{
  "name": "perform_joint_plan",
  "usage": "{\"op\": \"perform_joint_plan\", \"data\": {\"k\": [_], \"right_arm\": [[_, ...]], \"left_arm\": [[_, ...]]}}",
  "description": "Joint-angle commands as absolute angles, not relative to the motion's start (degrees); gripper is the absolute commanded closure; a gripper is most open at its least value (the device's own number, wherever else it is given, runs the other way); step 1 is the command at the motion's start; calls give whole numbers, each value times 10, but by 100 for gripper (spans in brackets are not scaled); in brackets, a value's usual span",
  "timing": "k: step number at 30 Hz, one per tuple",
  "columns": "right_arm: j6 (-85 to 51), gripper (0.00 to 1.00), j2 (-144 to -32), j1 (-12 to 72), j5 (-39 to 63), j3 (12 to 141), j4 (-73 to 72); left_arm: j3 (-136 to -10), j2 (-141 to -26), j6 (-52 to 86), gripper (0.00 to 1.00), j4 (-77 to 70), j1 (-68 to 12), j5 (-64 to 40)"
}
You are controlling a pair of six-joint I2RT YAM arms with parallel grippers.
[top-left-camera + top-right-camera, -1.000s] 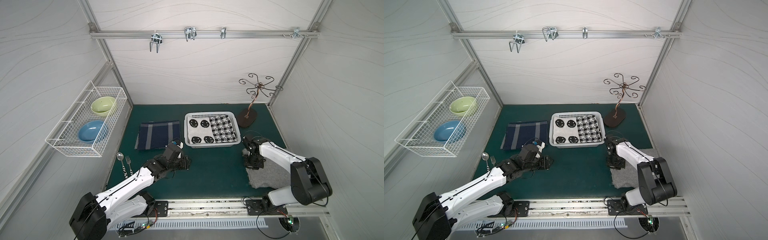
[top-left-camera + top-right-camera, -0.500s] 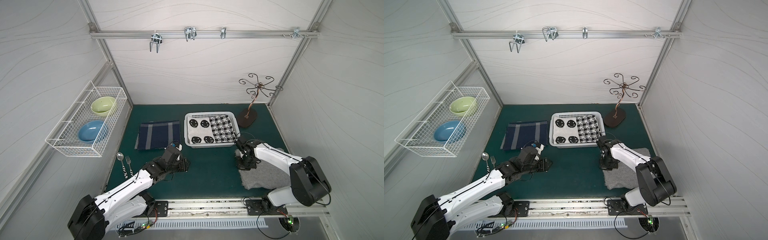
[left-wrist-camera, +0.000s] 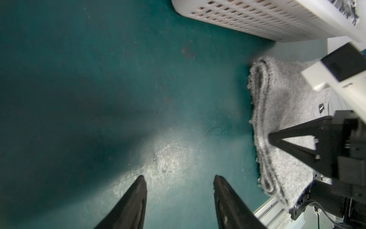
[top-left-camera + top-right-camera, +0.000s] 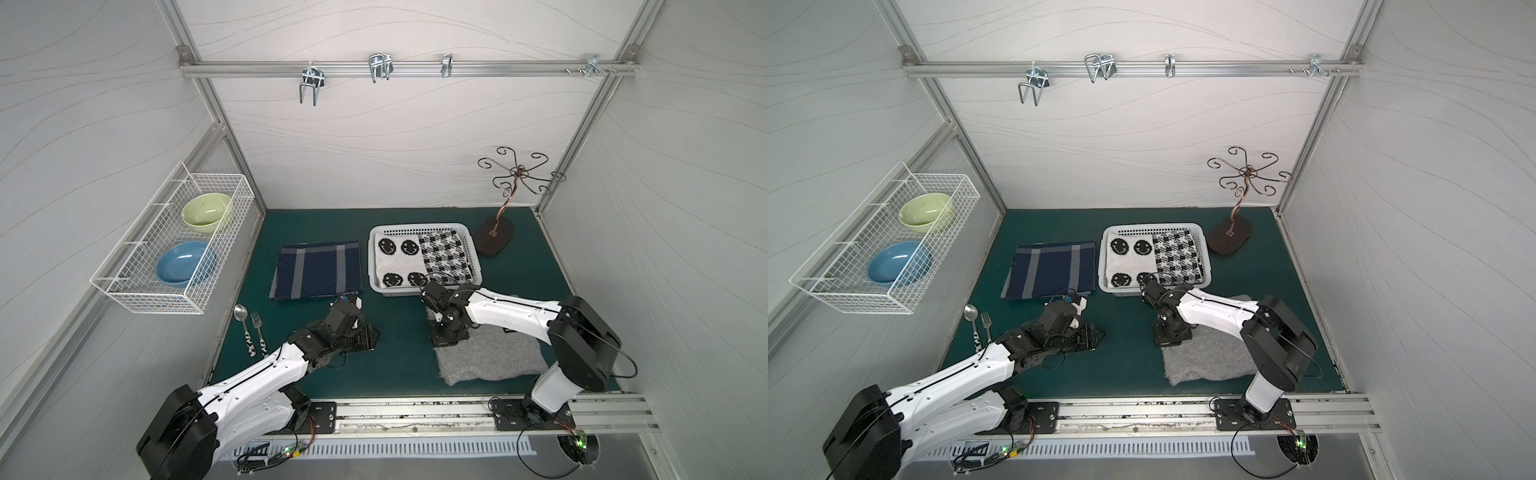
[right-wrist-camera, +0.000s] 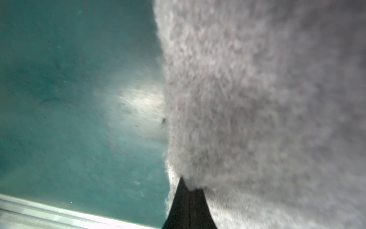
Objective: Put the folded scarf in the basket
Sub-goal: Move the scarf to the center of the board.
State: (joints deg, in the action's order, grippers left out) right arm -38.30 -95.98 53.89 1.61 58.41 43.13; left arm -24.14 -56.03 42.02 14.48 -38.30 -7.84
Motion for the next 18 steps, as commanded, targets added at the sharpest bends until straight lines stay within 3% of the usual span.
{"op": "perform_joint_plan", "data": {"k": [1,9,13,18], "right_arm": [[-413,100,-1014,585,45,628,391],[-412,99,-1092,621,80,741,368],[-407,71,-1055,621,79,744,373],[-405,69,-918,596,62,643,365]], "left_arm": [[-232,-549,435,42,119,-382,-73],[-201,-511,459,40,125,-382,-49],[-190,-522,472,40,100,-382,-46],[-187,-594,503,36,2,-392,-73]]}}
